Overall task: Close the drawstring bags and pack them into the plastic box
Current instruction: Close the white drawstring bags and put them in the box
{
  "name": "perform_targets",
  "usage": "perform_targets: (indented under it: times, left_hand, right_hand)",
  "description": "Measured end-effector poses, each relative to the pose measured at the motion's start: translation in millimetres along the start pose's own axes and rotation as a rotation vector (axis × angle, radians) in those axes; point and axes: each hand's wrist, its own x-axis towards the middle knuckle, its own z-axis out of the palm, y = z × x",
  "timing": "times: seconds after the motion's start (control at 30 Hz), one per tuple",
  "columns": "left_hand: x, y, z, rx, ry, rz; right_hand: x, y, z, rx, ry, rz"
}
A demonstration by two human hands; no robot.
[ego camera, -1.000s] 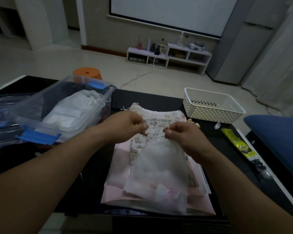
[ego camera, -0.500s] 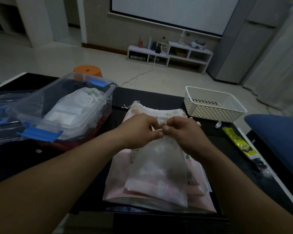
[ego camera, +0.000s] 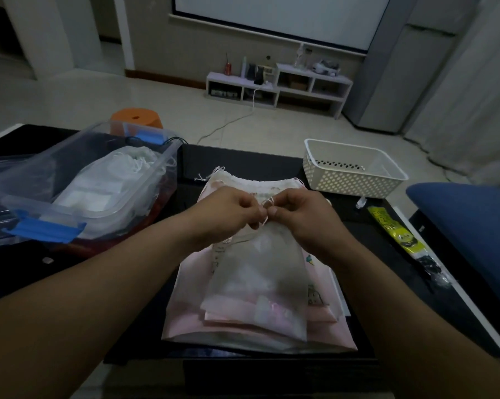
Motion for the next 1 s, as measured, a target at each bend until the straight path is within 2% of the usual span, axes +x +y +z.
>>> perform_targets:
  times: [0.13,0.53,0.73,1.0]
  left_hand:
    - [2.5,-5.0,2.6,-0.088,-0.021,0.010]
    - [2.2,-16.6,6.6,0.031,0.055,0.266]
    - [1.5,-23.4,7.3,-0.034,0.017,0.249]
    - [1.1,-28.8,15.7,-0.061,0.065,0.178]
  right_hand:
    - [-0.8,1.0,-2.4,0.037,-0.027,0.026]
    - [2.9,9.0,-3.1,0.165,-0.072,0.072]
    - [2.9,11.0,-4.6,0.218,-0.124,0.085]
    - [0.4,7.2,4.8,0.099,-0.008,-0.002]
